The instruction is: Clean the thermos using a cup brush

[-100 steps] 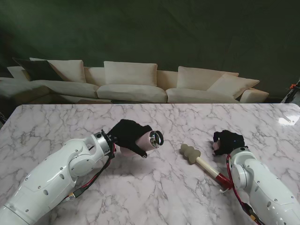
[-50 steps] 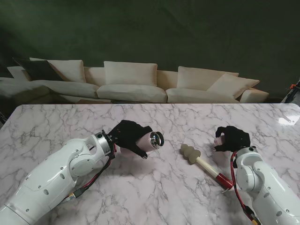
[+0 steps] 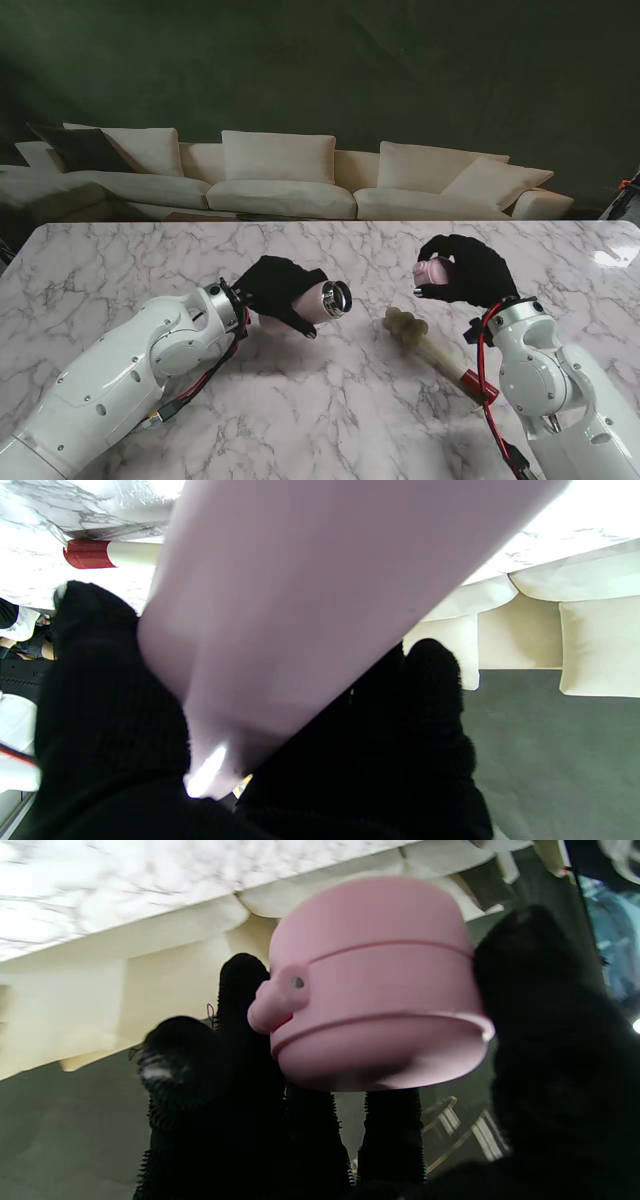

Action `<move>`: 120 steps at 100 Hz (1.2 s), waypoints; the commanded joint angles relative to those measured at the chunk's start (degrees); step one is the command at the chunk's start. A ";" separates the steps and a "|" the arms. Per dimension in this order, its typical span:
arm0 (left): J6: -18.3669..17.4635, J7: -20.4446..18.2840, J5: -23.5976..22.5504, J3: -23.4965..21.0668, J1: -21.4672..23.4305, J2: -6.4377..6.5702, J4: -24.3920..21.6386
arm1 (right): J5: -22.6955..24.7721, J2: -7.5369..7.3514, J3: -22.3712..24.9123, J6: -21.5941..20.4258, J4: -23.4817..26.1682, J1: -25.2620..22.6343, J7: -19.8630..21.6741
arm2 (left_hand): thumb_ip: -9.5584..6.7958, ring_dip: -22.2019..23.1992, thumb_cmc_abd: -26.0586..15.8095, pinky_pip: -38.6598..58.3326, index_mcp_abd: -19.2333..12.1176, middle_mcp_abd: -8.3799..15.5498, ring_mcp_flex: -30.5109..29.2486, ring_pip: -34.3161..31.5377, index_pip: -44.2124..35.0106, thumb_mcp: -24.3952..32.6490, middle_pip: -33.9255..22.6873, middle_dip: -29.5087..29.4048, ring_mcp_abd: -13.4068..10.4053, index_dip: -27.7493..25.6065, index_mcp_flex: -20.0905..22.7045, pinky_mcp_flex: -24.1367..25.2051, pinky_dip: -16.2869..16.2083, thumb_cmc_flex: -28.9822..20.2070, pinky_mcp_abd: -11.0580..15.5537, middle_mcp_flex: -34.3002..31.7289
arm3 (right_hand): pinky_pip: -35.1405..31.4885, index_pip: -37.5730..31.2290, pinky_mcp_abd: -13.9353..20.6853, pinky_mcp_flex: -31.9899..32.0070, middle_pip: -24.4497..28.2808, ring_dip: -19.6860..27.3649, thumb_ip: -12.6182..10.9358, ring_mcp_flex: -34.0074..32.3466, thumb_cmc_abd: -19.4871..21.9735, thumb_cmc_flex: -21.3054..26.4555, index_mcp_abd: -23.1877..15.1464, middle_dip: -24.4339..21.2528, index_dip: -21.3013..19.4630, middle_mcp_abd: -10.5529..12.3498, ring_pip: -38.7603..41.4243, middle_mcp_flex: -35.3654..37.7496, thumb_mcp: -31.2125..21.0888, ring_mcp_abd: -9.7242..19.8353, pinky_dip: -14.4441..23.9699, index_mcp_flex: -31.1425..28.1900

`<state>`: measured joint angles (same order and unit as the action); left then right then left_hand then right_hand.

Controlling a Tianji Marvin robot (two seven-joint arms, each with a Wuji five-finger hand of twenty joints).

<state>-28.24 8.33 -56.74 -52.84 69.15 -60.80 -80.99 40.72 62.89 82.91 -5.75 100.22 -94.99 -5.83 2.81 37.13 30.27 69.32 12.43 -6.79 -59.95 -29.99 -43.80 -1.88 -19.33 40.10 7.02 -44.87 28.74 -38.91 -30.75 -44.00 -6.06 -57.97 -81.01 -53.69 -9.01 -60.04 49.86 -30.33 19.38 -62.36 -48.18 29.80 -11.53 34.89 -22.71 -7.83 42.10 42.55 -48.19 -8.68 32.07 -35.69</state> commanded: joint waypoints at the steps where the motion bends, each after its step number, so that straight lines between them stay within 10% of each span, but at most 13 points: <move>1: -0.13 -0.41 -0.15 0.11 -0.42 -0.20 -0.02 | 0.18 0.73 -1.00 -0.78 2.11 -0.33 0.30 | -3.28 3.90 -14.13 3.30 -13.54 2.61 -3.92 -12.03 -4.72 19.79 -2.26 1.15 -4.41 -1.51 4.74 0.16 -1.04 -27.11 6.25 0.39 | -0.80 -8.12 6.97 -0.51 4.54 -2.69 -4.68 -4.98 7.41 18.50 -4.80 4.48 -5.44 7.38 7.60 7.15 -21.65 7.38 0.72 -7.25; 34: -0.37 0.27 -0.23 0.68 -0.61 -0.30 0.11 | -10.34 1.38 -5.90 -2.43 4.58 0.72 2.61 | -3.27 3.88 -14.14 3.32 -13.57 2.58 -3.92 -12.15 -4.82 19.89 -2.24 1.18 -4.38 -1.42 4.76 0.18 -1.04 -27.12 6.23 0.48 | -0.20 -6.97 6.23 0.24 3.85 -2.68 -4.61 -4.41 7.86 18.75 -4.36 4.98 -5.89 7.14 7.02 6.62 -21.87 7.08 0.75 -6.51; 120: 0.44 2.56 0.24 1.26 -0.99 -0.82 0.80 | -14.70 3.14 -15.13 0.72 0.08 4.18 -2.47 | -3.21 3.68 -14.55 3.36 -13.38 2.18 -3.67 -12.24 -4.95 19.65 -2.75 1.55 -4.16 -1.50 4.52 0.48 -1.01 -27.34 6.06 0.84 | 0.76 -6.61 4.92 0.98 3.68 -2.49 -4.52 -3.30 9.08 18.81 -3.81 5.27 -6.83 6.42 6.31 5.45 -21.14 6.58 0.34 -5.74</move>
<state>-27.96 11.47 -56.63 -51.56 68.58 -61.36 -80.08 26.49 65.52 68.21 -5.61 100.90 -90.78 -8.11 2.81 37.13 30.27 69.32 12.43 -6.79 -59.78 -30.44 -43.80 -1.88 -19.36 40.68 7.06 -44.87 28.74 -38.78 -30.76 -44.00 -6.06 -57.97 -80.64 -53.53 -9.51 -60.01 48.48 -30.63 19.38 -62.38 -48.14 29.80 -11.53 36.35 -24.18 -7.83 42.13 43.13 -48.19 -9.01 32.10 -35.72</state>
